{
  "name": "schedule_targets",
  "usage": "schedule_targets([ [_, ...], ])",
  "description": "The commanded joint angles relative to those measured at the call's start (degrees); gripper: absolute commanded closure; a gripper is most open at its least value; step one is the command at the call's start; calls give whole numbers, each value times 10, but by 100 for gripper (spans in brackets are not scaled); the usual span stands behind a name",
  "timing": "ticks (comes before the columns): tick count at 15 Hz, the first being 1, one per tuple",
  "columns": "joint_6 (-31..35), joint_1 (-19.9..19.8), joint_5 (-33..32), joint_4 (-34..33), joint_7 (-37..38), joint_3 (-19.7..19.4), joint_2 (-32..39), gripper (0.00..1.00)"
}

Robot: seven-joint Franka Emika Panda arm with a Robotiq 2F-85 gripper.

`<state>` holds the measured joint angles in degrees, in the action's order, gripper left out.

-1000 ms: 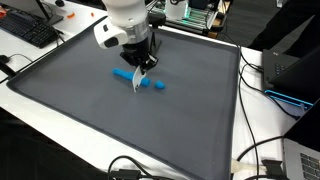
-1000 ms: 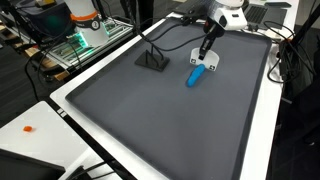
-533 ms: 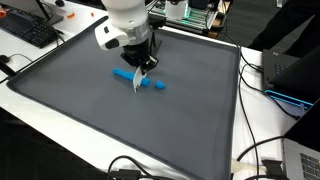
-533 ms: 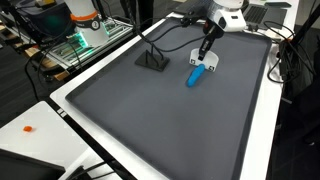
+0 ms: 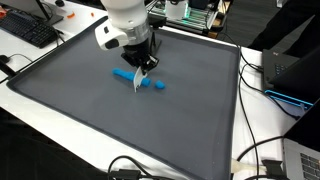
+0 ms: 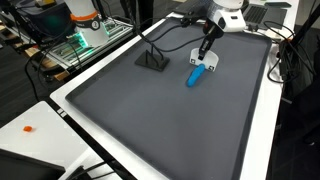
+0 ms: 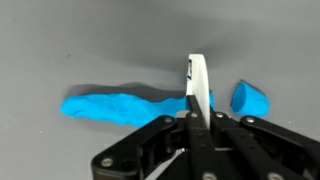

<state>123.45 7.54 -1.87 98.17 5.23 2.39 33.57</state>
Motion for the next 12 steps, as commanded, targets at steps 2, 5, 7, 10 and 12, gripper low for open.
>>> schedule_targets([
  [2,-14,-7,20,17,-7,12,-1,99],
  [5,-22,-4,20,18,-1,10,-3,99],
  [7,-26,-4,20,21,0,9,-7,99],
  [10,-32,-6,24,22,-4,12,-13,99],
  [12,-34,-8,30,24,-10,16,-17,99],
])
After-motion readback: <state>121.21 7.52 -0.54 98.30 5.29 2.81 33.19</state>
